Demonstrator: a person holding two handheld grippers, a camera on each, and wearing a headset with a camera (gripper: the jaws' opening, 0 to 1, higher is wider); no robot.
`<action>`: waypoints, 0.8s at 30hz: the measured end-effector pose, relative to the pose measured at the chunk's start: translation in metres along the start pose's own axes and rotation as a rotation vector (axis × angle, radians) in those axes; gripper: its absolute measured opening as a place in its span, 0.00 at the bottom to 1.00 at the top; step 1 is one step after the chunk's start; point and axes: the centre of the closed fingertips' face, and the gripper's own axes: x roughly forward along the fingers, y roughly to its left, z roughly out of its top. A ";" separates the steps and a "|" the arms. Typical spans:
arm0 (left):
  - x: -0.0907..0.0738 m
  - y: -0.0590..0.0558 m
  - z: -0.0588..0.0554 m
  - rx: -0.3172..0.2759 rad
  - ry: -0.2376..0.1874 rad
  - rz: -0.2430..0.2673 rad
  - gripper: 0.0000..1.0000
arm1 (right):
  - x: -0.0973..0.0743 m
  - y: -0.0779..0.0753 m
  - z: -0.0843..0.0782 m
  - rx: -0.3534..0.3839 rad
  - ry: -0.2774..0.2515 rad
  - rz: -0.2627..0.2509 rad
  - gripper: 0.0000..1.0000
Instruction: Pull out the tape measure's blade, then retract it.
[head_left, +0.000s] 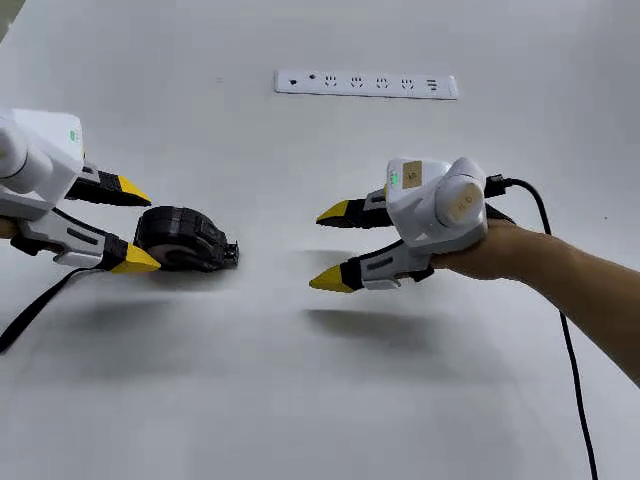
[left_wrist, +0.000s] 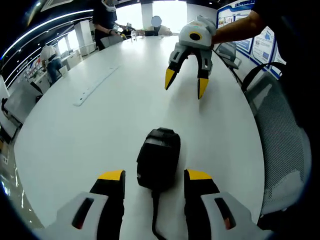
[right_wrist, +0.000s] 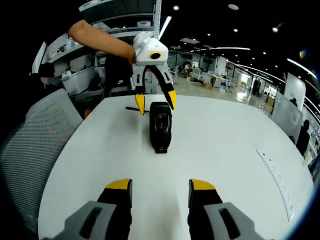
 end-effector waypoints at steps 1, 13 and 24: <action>0.001 0.001 0.000 0.009 0.007 -0.005 0.42 | 0.003 -0.001 0.001 -0.003 0.000 0.005 0.41; 0.005 -0.003 -0.002 0.061 0.042 -0.047 0.28 | 0.035 -0.002 0.011 -0.012 0.014 0.051 0.34; 0.007 -0.005 -0.003 0.079 0.049 -0.043 0.25 | 0.060 -0.001 0.019 -0.025 0.022 0.085 0.28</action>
